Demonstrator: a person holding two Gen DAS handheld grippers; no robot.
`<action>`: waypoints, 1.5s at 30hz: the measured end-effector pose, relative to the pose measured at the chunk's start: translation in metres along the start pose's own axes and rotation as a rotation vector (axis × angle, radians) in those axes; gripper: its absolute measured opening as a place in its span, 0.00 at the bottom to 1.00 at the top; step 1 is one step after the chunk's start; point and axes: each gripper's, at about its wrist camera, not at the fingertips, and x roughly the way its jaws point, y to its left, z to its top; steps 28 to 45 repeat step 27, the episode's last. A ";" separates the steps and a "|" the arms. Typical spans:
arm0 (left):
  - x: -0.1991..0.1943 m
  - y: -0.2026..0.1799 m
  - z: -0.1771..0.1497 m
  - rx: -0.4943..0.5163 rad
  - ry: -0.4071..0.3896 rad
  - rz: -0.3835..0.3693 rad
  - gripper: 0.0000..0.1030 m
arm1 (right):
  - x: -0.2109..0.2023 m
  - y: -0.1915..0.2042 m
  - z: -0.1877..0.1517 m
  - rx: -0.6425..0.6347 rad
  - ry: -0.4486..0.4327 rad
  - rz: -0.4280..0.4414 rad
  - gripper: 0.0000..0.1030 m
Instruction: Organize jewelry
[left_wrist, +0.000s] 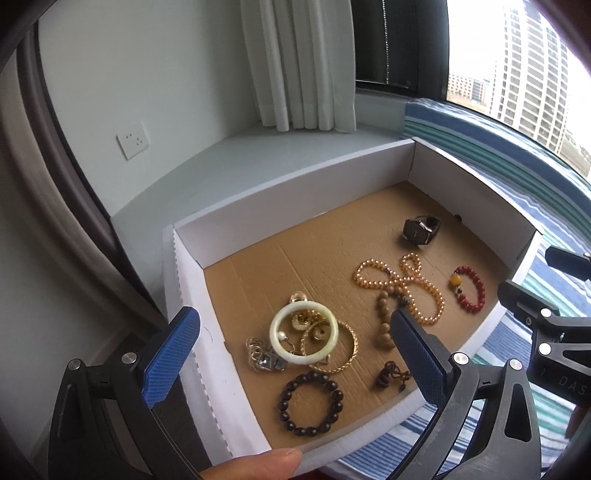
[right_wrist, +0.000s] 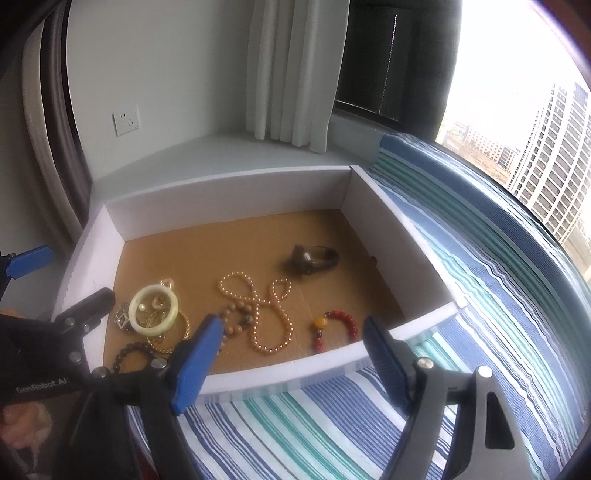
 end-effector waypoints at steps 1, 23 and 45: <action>0.000 0.002 -0.001 -0.008 0.006 -0.001 0.99 | 0.001 0.003 0.000 -0.002 0.008 0.006 0.78; -0.022 0.021 0.006 -0.107 0.028 0.019 0.99 | -0.018 0.010 0.006 -0.003 0.041 0.006 0.79; -0.022 0.021 0.004 -0.112 0.018 0.023 0.99 | -0.019 0.010 0.005 -0.003 0.037 0.009 0.79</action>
